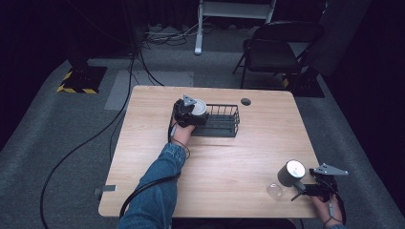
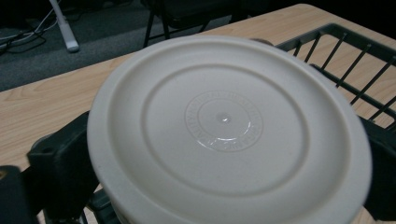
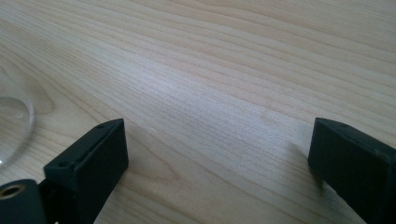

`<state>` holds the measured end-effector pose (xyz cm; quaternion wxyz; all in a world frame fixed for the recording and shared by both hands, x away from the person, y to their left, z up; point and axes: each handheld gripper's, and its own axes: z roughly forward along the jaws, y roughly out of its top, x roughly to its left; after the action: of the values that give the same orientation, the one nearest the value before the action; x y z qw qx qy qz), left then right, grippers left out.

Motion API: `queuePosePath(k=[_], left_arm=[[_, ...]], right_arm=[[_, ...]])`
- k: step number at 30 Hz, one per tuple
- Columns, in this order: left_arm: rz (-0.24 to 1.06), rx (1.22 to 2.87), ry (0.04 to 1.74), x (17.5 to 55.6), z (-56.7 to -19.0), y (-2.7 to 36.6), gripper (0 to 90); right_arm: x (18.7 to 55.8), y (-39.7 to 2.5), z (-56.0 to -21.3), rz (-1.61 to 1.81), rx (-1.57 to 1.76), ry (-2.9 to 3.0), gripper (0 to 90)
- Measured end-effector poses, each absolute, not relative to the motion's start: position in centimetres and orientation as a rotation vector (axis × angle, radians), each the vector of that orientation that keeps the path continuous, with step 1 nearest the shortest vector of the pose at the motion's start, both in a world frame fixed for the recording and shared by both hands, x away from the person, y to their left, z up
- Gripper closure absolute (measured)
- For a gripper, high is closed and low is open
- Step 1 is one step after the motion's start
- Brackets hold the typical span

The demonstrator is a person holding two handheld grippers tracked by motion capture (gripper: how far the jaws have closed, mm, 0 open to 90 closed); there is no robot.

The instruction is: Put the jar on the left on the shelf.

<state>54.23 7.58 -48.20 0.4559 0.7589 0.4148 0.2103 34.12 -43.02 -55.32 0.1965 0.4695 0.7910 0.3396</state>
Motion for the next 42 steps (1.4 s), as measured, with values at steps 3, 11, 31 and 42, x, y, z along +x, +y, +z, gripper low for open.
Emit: queuePosePath(k=[3, 11, 31, 42], left_arm=[[0.527, 1.853, 1.02, 54.0, -47.9, 7.6, 0.1], [0.569, 1.797, 1.004, 53.1, -46.4, 8.3, 0.2], [0.609, 1.78, 0.927, 48.7, -42.5, 10.2, 0.9], [0.604, 1.805, 0.889, 47.4, -41.6, 11.1, 1.0]], right_arm=[[34.1, -43.0, -55.3, 0.951, 1.315, 2.215, 4.9], [34.1, -43.0, -55.3, 0.951, 1.315, 2.215, 4.9], [34.1, -43.0, -55.3, 0.951, 1.316, 2.215, 4.9], [34.1, -43.0, -55.3, 0.951, 1.316, 2.214, 4.9]])
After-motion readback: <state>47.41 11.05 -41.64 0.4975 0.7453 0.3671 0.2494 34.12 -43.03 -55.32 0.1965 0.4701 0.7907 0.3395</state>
